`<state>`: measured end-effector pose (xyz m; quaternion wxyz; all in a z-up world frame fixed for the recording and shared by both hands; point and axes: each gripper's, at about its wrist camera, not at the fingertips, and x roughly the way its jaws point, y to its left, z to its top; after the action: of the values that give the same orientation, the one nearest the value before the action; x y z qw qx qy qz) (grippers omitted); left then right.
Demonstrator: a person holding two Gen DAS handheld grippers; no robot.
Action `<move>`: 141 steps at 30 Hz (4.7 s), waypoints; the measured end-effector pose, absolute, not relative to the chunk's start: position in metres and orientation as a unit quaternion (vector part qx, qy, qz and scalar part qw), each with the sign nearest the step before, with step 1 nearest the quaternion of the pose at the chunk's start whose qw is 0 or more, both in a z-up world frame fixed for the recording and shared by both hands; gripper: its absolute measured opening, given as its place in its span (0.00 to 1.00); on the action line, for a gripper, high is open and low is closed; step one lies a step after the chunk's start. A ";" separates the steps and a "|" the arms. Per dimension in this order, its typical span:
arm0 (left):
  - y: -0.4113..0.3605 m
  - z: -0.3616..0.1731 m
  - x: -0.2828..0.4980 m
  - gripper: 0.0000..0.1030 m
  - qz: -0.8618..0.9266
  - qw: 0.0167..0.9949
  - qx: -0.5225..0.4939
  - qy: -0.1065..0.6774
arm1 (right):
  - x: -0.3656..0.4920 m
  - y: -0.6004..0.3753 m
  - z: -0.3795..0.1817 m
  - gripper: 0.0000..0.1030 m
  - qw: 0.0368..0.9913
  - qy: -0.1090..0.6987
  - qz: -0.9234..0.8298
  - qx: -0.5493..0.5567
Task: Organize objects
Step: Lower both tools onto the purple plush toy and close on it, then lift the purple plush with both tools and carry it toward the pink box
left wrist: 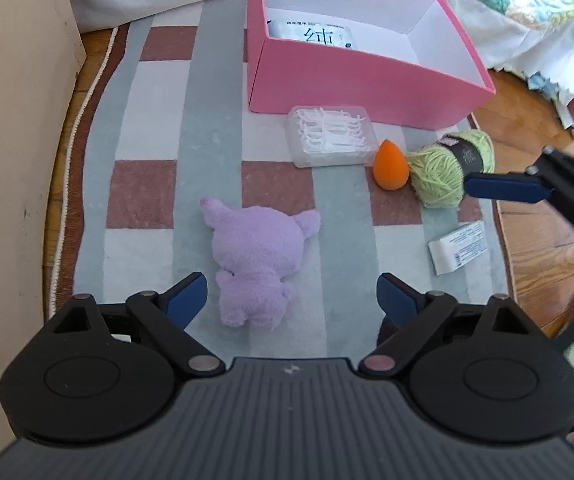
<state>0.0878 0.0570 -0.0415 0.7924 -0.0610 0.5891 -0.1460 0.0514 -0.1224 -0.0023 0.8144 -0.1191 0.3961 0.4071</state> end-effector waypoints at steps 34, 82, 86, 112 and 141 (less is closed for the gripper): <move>0.086 -0.128 0.094 0.36 -0.094 0.784 -0.149 0.595 | 0.043 -0.056 -0.114 0.90 0.788 0.484 0.380 -0.015; 0.068 -0.134 0.089 0.34 -0.130 0.762 -0.236 0.588 | 0.033 -0.078 -0.124 0.54 0.842 0.428 0.323 -0.054; 0.061 -0.127 0.085 0.34 -0.133 0.773 -0.225 0.578 | 0.034 -0.081 -0.118 0.54 0.843 0.424 0.325 -0.058; 0.005 -0.099 0.062 0.33 -0.163 0.797 -0.196 0.548 | 0.034 -0.116 -0.087 0.54 0.830 0.450 0.316 -0.092; -0.053 0.017 0.095 0.33 -0.230 0.810 -0.149 0.519 | 0.058 -0.173 0.015 0.54 0.864 0.401 0.291 -0.091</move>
<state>0.0948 -0.0531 0.0166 0.8097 -0.1486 0.5191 -0.2298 0.0578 -0.1732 0.0145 0.8637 -0.0911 0.4010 0.2913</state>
